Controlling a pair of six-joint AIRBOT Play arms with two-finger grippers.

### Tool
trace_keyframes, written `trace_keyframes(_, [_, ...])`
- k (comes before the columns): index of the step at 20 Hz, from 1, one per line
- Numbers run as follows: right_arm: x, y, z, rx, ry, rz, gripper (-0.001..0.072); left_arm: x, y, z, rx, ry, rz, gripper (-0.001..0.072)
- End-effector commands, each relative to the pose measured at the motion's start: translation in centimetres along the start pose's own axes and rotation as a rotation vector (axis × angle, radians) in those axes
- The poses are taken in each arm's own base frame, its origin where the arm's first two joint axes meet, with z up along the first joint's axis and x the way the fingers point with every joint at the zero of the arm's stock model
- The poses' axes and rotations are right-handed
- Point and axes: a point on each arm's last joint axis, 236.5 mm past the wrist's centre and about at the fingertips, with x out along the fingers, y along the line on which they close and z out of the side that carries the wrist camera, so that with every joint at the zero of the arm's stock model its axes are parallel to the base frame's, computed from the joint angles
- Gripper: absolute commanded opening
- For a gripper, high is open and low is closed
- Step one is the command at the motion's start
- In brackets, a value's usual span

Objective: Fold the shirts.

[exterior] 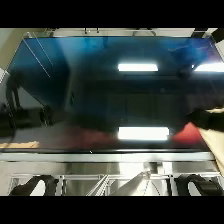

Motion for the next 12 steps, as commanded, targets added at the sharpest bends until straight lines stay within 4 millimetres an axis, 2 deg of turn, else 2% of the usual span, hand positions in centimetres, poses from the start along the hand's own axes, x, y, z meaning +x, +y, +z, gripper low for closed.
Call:
trace_keyframes(1, [1.9, 1.2, -3.6, -0.055, 0.043, 0.053, 0.0017, 0.7, 1.9, -4.8, -0.069, -0.010, 0.052, 0.0017])
trace_keyframes(6, [1.8, 1.4, -4.5, -0.049, 0.083, 0.063, 0.0018, 0.7, 1.1, -6.4, -0.034, -0.030, 0.062, 0.0016])
trace_keyframes(12, [1.8, 1.4, -4.5, -0.049, 0.083, 0.062, 0.0018, 0.3, 0.0, -5.9, 0.065, -0.090, 0.092, 0.0015])
